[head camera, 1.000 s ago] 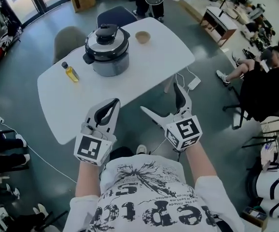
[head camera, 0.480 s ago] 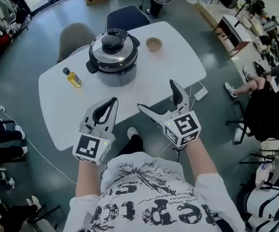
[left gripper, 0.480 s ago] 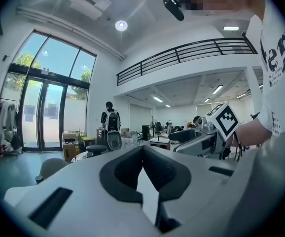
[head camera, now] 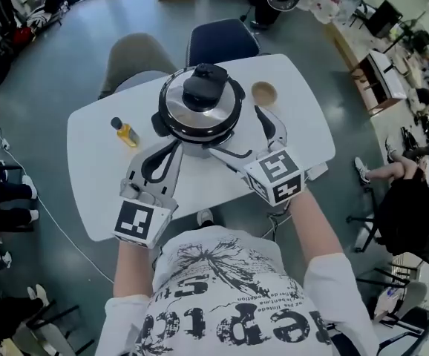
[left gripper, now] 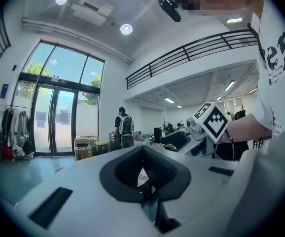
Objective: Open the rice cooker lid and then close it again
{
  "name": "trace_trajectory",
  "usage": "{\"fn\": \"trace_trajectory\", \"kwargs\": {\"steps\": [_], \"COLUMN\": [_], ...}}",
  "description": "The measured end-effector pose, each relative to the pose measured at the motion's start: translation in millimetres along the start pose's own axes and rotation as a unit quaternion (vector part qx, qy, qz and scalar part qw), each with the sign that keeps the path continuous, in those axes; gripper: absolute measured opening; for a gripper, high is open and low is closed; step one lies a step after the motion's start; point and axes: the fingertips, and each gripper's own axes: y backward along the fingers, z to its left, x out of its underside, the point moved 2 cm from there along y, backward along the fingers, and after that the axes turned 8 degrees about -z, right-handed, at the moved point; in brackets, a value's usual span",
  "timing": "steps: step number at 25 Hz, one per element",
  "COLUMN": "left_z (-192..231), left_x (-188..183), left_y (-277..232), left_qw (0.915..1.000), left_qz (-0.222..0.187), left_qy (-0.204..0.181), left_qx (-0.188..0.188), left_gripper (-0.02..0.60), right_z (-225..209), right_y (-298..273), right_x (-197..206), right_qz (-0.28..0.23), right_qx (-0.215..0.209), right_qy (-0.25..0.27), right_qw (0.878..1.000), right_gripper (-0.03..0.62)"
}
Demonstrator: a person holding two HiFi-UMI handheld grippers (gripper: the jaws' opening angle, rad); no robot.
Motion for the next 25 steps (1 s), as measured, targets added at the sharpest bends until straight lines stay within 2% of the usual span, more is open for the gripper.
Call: {"fn": "trace_trajectory", "kwargs": {"steps": [5, 9, 13, 17, 21, 25], "left_z": [42.7, 58.3, 73.6, 91.3, 93.0, 91.5], "left_x": [12.8, 8.8, 9.5, 7.6, 6.7, 11.3], "left_y": [-14.5, -43.8, -61.2, -73.8, -77.8, -82.3], "left_qw": [0.9997, 0.9991, 0.998, 0.9947, 0.9898, 0.9876], "left_qz": [-0.003, -0.007, 0.001, 0.01, 0.02, 0.027], "left_qy": [-0.002, 0.0, 0.001, 0.008, 0.008, 0.006], "left_qx": [-0.023, -0.042, -0.063, -0.102, -0.141, -0.155], "left_gripper": [0.014, 0.014, 0.014, 0.014, 0.014, 0.014], "right_z": [-15.3, -45.9, -69.4, -88.6, -95.8, -96.9], "right_y": [-66.6, -100.3, -132.1, -164.5, -177.2, -186.9], "right_x": [0.9, 1.8, 0.0, -1.4, 11.2, 19.2], "right_qz": [0.034, 0.105, 0.162, 0.217, 0.27, 0.308], "right_qx": [-0.029, -0.075, -0.109, -0.151, -0.187, -0.205], "right_qy": [-0.005, 0.011, 0.051, 0.055, 0.075, 0.086], "right_qw": [0.999, 0.992, 0.979, 0.963, 0.941, 0.925], "right_gripper": [0.597, 0.583, 0.571, 0.534, 0.462, 0.41]}}
